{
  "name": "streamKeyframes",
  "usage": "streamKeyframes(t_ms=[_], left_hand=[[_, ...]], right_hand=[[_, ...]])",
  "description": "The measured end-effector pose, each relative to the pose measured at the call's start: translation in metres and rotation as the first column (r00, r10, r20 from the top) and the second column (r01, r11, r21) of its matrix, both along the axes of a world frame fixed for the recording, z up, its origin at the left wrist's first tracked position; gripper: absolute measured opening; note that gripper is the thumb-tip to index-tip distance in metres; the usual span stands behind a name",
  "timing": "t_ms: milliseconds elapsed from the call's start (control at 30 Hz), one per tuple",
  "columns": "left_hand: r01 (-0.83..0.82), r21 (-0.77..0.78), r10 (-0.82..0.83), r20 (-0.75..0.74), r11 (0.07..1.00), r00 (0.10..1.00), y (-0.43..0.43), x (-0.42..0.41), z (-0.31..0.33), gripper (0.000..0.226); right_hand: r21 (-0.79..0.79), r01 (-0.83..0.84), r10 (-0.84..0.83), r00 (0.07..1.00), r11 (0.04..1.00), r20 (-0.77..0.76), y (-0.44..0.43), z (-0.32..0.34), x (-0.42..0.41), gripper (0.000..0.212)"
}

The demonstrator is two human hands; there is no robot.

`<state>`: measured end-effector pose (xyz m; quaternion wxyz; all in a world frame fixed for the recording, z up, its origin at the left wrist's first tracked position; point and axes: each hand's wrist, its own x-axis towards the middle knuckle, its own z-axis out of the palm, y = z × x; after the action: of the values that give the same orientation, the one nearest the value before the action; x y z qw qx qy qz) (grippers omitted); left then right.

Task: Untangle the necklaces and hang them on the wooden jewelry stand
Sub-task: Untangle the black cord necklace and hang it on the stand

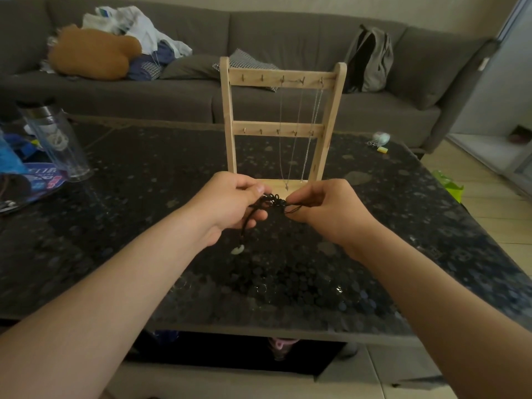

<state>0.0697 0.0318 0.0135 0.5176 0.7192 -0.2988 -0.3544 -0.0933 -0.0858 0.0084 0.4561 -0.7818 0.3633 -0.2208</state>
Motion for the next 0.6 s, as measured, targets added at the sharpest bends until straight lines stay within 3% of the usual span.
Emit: streamKeyframes(t_ms=[267,400,600], left_hand=[[-0.02,0.04,0.021,-0.036,0.999,0.999,-0.001,-0.001,0.002,0.018],[0.009,0.067,-0.005,-0.058,0.998,0.998,-0.002,-0.002,0.004,0.025],[0.078,0.099,-0.071,-0.073,0.992,0.995,-0.006,0.005,-0.001,0.018]], right_hand=[[-0.077,-0.07,0.064,0.994,0.995,-0.084,0.003,0.004,-0.002,0.016],[0.068,-0.058,0.057,0.998,0.996,0.02,0.006,0.01,0.0,0.011],[0.105,-0.04,0.034,0.998,0.994,0.059,0.001,0.007,-0.002,0.016]])
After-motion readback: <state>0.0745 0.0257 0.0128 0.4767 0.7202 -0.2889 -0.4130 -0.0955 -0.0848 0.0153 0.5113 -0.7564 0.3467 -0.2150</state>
